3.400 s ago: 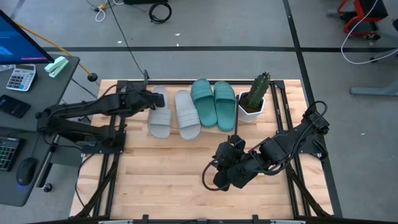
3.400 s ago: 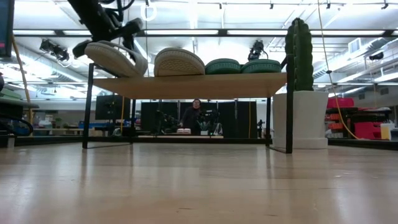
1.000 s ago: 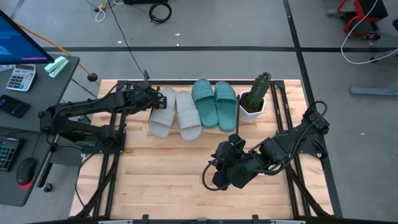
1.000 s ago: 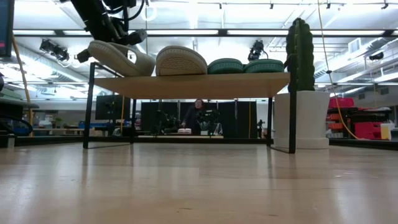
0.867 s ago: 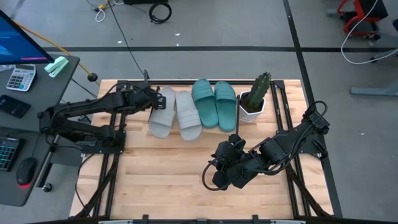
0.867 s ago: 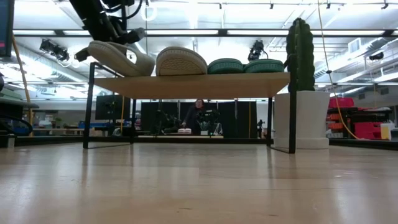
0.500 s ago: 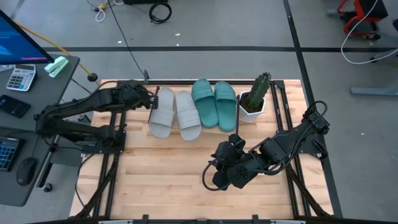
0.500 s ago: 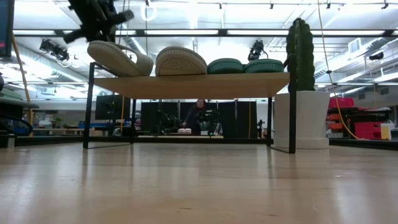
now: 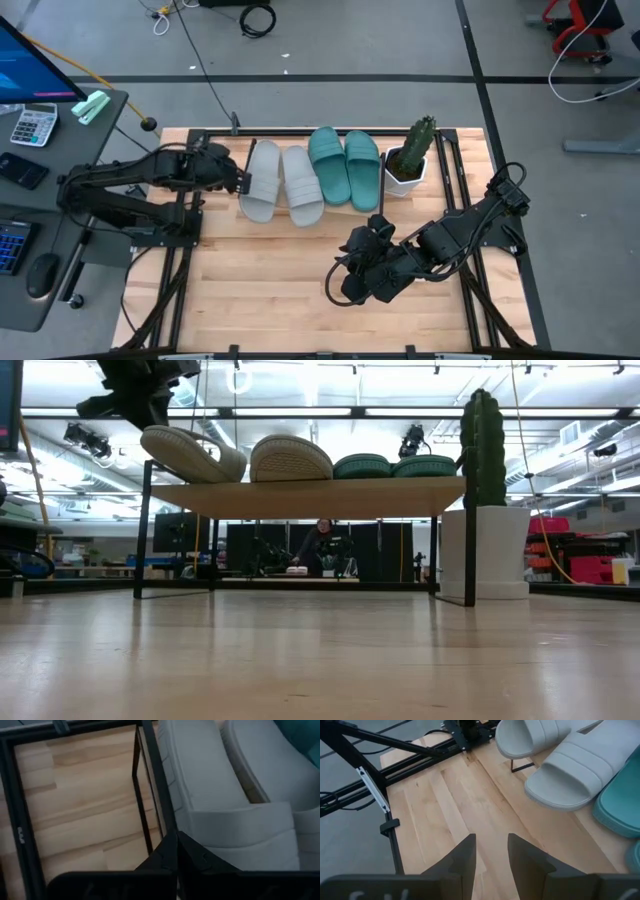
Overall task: Pick and place slides into the shelf
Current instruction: Put the gray slide on the shelf
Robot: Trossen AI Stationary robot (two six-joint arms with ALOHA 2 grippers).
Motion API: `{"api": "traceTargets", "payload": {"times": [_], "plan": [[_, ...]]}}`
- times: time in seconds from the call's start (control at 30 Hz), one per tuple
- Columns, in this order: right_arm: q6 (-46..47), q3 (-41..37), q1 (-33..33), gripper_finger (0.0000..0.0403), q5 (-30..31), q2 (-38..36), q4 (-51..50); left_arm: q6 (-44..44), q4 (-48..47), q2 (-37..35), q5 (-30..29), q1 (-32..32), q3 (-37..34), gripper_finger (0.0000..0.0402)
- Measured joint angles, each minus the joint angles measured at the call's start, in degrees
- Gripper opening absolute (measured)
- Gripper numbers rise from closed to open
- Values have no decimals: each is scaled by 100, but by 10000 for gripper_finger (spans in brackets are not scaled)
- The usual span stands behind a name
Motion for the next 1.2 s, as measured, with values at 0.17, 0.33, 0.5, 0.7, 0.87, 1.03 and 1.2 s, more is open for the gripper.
{"api": "traceTargets", "payload": {"times": [0.17,0.33,0.5,0.7,0.87,1.03,1.2], "plan": [[-2,0,0,119,46,0,-1,-261,53,4,-13,-301,0,7],[-2,0,0,119,129,0,-2,-274,114,193,-14,-495,0,4],[-2,0,0,119,129,0,2,-261,159,495,-16,-541,2,8],[33,0,0,119,129,0,4,-109,317,841,-73,-542,-2,7],[39,0,9,119,129,0,7,-106,308,894,-180,-543,-4,5],[33,0,39,119,129,0,1,-108,308,663,-277,-541,0,9],[11,0,22,119,188,0,-127,-104,263,390,-376,-543,0,16]]}}
